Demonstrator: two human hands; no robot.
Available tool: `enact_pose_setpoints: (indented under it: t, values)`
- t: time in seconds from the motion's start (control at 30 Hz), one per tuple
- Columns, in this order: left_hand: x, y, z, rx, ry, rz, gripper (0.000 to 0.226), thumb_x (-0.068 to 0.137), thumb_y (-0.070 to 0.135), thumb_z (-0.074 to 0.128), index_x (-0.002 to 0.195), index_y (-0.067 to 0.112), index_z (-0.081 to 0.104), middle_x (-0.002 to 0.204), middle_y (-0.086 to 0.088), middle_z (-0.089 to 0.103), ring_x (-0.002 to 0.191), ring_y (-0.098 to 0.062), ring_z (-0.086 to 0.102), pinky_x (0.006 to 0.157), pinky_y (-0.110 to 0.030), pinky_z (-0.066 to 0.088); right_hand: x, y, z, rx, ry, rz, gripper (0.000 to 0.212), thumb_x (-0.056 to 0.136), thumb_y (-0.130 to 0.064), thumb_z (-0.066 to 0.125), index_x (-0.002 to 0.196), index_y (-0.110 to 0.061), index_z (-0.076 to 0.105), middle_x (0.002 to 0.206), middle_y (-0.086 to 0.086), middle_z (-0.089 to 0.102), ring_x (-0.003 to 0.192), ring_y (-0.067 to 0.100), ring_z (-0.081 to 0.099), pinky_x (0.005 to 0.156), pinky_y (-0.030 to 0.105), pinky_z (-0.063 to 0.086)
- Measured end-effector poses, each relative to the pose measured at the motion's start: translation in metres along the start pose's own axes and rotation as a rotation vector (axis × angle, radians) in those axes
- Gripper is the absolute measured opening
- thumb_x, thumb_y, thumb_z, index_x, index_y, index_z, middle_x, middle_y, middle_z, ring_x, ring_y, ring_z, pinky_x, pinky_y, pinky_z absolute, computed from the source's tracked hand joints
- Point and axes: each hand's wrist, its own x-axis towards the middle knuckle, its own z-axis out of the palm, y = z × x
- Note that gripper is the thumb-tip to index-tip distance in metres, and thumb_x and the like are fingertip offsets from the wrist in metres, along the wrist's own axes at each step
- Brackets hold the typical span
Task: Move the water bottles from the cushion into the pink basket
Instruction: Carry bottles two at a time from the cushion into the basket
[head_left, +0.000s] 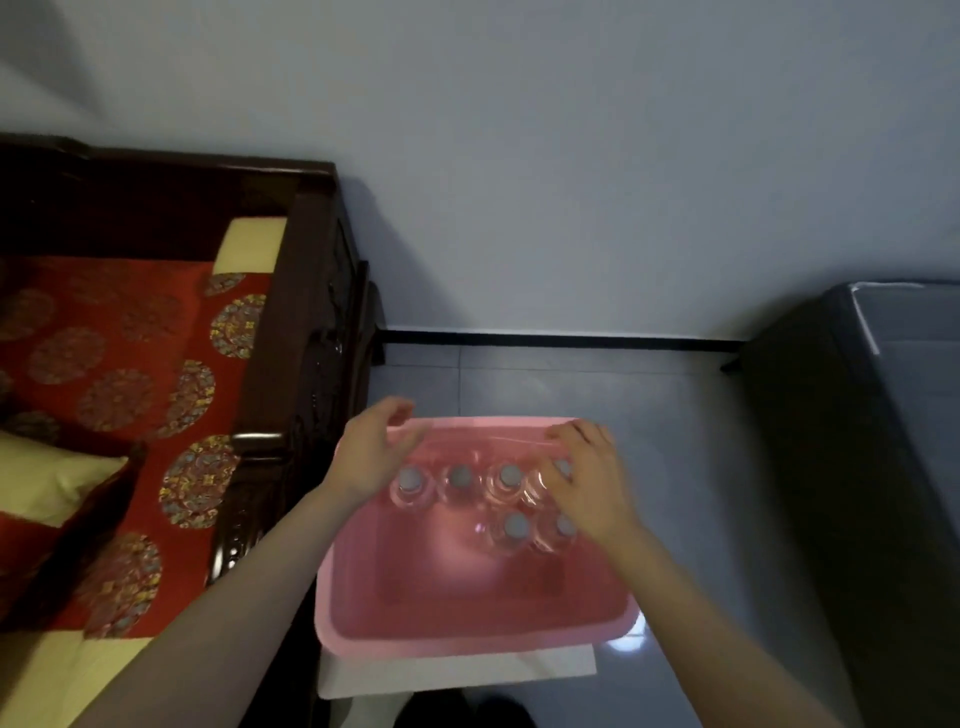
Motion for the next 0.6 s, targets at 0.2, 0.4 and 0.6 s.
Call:
enact_pose_setpoints:
  t: [0.2, 0.4, 0.6]
  values:
    - [-0.033, 0.066, -0.08, -0.098, 0.295, 0.037, 0.024, 0.096, 0.036, 0.049, 0.099, 0.019, 0.066, 0.091, 0.006, 0.067, 0.09, -0.011, 0.06, 0.069, -0.011, 0.035, 0.01, -0.03, -0.073, 0.062, 0.173, -0.028, 0.034, 0.095, -0.031, 0.055, 0.119, -0.008, 0.063, 0.13, 0.014, 0.057, 0.124, 0.031, 0.045, 0.104, 0.043, 0.037]
    - [-0.125, 0.093, -0.152, -0.215, 0.616, 0.071, 0.032, 0.097, 0.046, 0.039, 0.104, 0.026, 0.064, 0.098, 0.014, 0.064, 0.096, -0.005, 0.058, 0.08, -0.026, 0.045, -0.008, -0.075, -0.12, 0.094, 0.205, -0.214, 0.04, 0.097, -0.035, 0.05, 0.126, -0.01, 0.059, 0.141, 0.014, 0.049, 0.133, 0.031, 0.036, 0.108, 0.044, 0.033]
    - [-0.246, 0.069, -0.223, -0.142, 0.873, -0.03, 0.041, 0.098, 0.05, 0.035, 0.125, 0.026, 0.056, 0.118, 0.015, 0.054, 0.11, -0.003, 0.048, 0.087, -0.023, 0.035, -0.036, -0.151, -0.113, 0.078, 0.116, -0.42, 0.052, 0.098, -0.044, 0.04, 0.138, -0.012, 0.047, 0.152, 0.012, 0.036, 0.141, 0.028, 0.025, 0.114, 0.045, 0.025]
